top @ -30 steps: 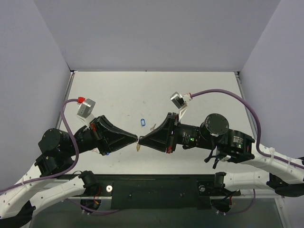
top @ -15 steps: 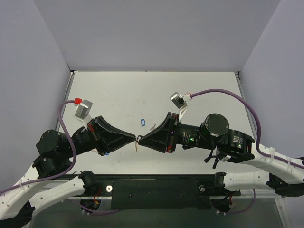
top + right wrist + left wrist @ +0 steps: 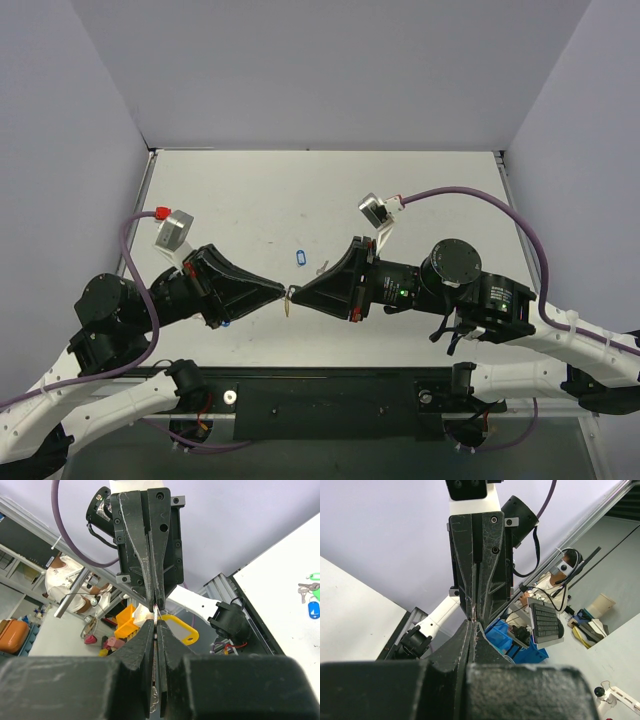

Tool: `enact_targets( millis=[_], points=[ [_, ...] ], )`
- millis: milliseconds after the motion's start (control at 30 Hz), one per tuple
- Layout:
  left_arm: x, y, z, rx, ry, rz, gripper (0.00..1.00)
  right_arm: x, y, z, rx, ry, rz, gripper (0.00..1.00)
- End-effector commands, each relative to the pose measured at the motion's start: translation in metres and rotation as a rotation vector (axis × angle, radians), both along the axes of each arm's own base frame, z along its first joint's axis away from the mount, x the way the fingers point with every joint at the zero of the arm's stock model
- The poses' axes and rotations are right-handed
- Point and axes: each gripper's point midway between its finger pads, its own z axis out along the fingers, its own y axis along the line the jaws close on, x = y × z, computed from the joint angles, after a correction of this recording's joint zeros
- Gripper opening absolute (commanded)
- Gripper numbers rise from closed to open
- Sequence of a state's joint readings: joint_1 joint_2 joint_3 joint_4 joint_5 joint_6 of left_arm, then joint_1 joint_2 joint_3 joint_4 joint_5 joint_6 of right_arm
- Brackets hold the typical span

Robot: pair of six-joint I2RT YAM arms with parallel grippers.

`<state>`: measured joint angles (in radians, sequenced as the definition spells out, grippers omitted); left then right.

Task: Remove the keys from the keyring

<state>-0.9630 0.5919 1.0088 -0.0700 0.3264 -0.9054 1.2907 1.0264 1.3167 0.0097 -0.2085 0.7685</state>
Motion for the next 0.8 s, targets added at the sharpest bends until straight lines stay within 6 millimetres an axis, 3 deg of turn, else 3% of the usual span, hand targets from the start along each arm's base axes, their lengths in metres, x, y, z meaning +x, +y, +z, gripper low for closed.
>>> enact_targets(
  millis=[0, 400, 767],
  points=[
    [-0.007, 0.003, 0.012, -0.012, -0.04, -0.022, 0.0, -0.003, 0.0, 0.022, 0.075, -0.019, 0.011, 0.0],
    [-0.01, -0.005, -0.004, 0.099, -0.035, -0.057, 0.0, 0.0, 0.0, 0.016, 0.038, -0.014, -0.005, 0.0],
    [-0.011, -0.008, -0.007, 0.116, -0.031, -0.074, 0.0, -0.001, 0.004, 0.016, 0.033, -0.016, 0.005, 0.0]
  ],
)
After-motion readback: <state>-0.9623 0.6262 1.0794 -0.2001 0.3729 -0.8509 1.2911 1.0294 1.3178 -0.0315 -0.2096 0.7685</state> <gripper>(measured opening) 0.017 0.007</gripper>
